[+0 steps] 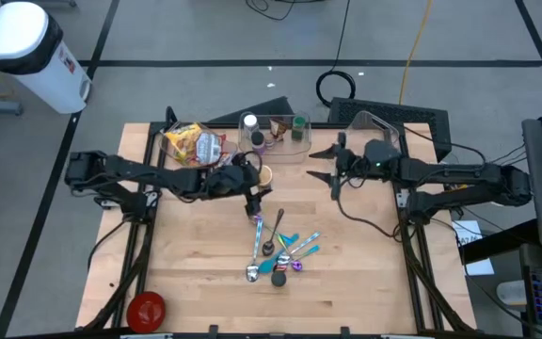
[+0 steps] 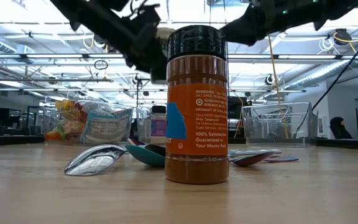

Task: Pick & Place Food Item
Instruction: Put the golden seasoning bottle into the middle transparent bin

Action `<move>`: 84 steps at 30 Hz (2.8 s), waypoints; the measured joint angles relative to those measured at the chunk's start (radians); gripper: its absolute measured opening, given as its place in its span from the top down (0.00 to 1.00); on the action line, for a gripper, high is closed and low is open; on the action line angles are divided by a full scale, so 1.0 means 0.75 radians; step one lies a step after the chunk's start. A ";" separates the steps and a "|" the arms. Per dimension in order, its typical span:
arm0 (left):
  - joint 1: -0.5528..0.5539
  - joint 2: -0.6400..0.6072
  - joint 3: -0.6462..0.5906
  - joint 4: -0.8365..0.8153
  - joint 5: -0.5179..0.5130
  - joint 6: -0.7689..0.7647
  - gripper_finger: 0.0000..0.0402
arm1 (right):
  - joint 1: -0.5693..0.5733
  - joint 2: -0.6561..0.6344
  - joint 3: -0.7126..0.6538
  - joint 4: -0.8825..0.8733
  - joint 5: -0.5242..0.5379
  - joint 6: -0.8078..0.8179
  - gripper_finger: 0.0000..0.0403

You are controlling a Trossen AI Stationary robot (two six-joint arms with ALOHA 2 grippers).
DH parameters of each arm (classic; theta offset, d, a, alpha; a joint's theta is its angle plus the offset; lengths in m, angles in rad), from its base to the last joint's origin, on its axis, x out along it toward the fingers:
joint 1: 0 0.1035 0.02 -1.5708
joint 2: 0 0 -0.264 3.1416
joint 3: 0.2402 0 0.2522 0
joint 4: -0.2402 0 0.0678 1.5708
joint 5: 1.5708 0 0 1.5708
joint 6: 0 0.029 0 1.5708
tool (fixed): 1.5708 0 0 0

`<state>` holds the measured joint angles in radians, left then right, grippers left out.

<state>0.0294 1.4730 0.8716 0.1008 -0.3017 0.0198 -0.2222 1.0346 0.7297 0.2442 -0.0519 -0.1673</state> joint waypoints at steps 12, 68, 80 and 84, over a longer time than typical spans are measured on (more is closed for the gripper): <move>0.015 0.185 0.000 0.037 0.057 -0.056 0.27 | 0.087 0.364 0.186 0.101 -0.006 0.056 0.09; 0.020 0.032 0.000 0.019 0.123 -0.030 0.08 | 0.035 0.500 0.324 -0.090 -0.119 0.081 0.35; 0.019 -0.168 0.000 -0.213 0.123 -0.148 0.06 | -0.096 0.335 0.146 0.129 0.283 -0.007 0.35; 0.019 -0.168 0.000 -0.208 0.123 -0.139 0.07 | -0.227 0.379 0.115 0.226 0.212 0.048 0.35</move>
<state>0.0437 1.3468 0.8715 -0.0555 -0.2096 -0.0845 -0.3924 1.3190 0.8162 0.4140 0.1074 -0.1311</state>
